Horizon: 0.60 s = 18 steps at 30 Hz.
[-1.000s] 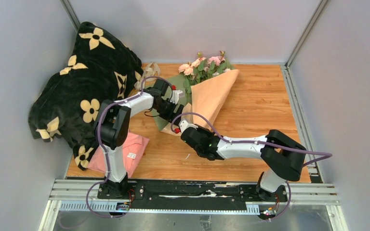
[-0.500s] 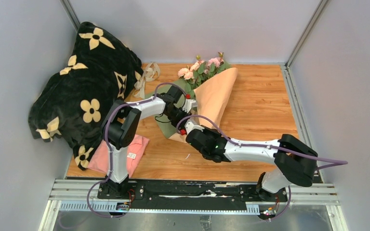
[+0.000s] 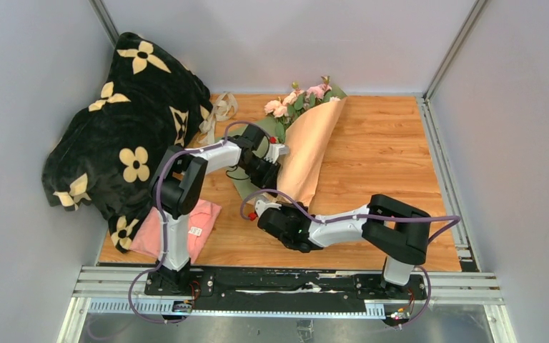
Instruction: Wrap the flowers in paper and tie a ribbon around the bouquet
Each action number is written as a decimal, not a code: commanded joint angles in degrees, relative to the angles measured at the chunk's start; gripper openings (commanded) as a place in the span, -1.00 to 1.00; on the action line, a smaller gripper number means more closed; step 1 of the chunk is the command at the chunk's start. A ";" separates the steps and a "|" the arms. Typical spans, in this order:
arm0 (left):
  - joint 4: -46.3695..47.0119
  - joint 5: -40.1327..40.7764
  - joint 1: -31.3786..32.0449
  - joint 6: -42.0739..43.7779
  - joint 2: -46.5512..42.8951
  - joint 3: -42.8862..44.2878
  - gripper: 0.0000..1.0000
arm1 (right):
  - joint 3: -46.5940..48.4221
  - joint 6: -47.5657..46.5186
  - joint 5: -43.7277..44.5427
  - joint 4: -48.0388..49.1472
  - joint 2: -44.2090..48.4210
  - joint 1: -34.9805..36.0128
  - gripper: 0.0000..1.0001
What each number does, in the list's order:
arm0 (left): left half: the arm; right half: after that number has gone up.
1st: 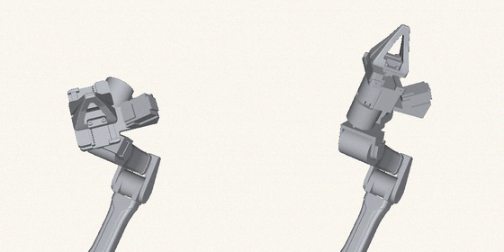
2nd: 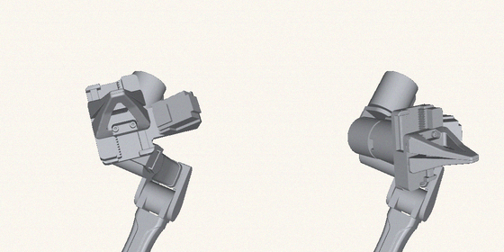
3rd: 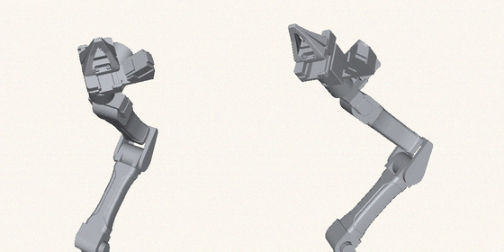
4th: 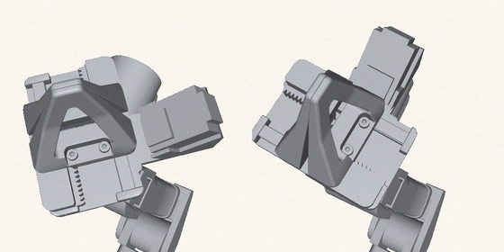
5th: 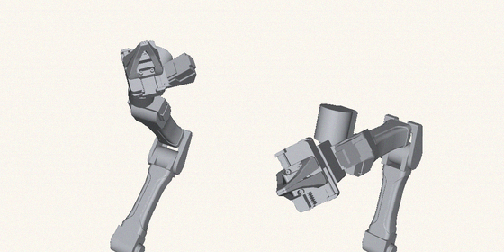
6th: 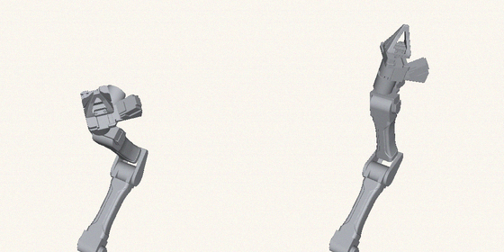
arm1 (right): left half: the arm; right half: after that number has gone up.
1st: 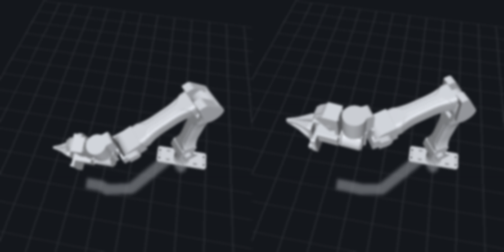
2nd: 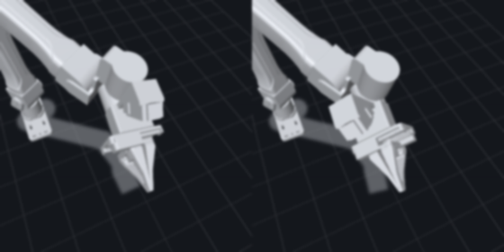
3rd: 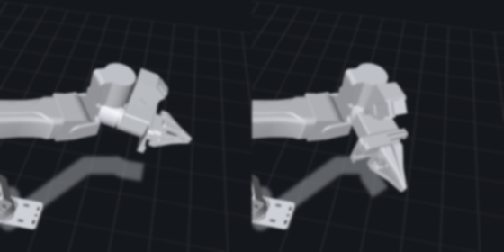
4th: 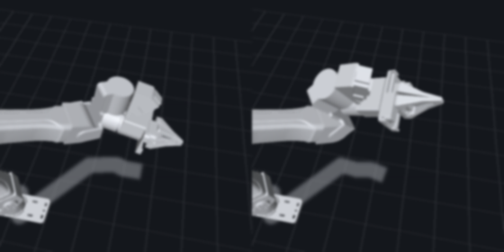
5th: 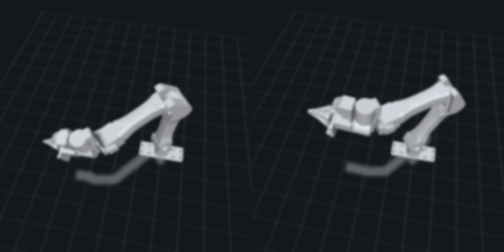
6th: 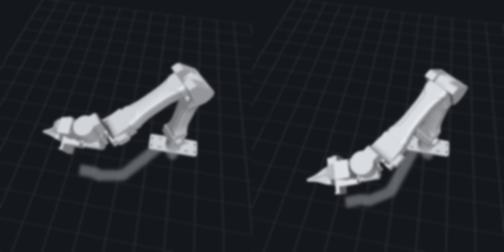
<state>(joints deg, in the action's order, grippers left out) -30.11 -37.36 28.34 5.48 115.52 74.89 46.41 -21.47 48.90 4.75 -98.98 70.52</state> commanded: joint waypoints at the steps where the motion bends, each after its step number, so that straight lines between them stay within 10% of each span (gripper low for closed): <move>1: -0.09 1.79 -4.23 1.27 -0.73 0.16 -0.37 | -1.35 4.39 -2.02 1.06 -1.86 0.85 -1.00; 9: -4.08 2.76 -7.51 5.52 -8.18 1.55 0.07 | -2.51 18.88 -4.55 -7.73 6.56 -3.27 -1.00; 18: -7.34 9.24 4.73 14.43 -21.11 -5.00 -0.16 | -13.63 48.87 -12.10 -9.65 24.56 -11.80 -1.00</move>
<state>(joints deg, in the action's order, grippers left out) -33.58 -31.46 24.91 14.02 96.49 73.25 37.85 11.33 39.92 -1.83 -79.42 61.34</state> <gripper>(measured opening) 0.460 0.005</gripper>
